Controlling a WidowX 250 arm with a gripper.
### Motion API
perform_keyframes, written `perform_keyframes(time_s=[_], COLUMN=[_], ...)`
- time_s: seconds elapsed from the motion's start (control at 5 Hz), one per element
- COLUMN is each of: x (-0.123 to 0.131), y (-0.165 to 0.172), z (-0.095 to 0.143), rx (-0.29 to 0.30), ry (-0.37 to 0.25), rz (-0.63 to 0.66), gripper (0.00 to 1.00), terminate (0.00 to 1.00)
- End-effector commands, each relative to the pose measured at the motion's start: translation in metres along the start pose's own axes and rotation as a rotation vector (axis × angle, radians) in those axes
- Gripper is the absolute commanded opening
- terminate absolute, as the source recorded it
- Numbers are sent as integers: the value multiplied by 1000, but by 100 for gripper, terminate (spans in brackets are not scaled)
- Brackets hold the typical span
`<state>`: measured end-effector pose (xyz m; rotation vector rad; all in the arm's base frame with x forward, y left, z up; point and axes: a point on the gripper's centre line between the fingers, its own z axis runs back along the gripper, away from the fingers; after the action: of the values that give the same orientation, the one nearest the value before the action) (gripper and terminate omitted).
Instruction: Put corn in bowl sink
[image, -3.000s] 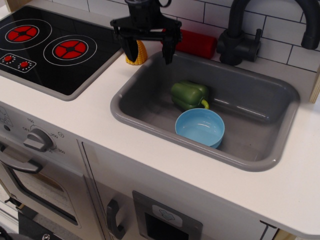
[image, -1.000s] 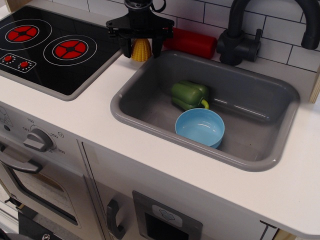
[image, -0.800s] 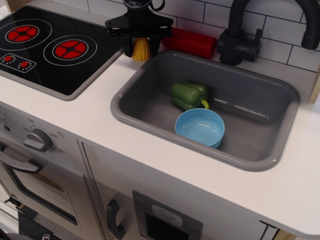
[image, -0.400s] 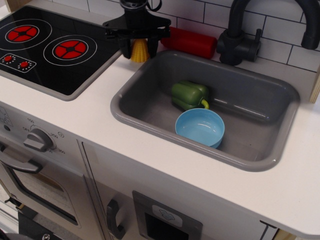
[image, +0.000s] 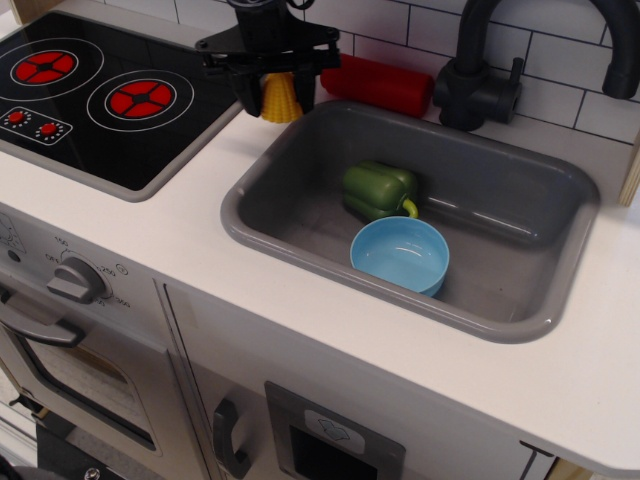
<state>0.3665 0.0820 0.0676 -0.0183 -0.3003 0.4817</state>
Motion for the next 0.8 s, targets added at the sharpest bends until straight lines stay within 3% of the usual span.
perform_keyframes(time_s=[0.0, 0.2, 0.6], x=[-38, -56, -76], y=[-20, -32, -63], z=[27, 17, -2], rx=[-24, -22, -72], ry=[33, 73, 119], rz=[-161, -165, -184], gripper=[0, 0, 0], terminate=[0, 0, 0])
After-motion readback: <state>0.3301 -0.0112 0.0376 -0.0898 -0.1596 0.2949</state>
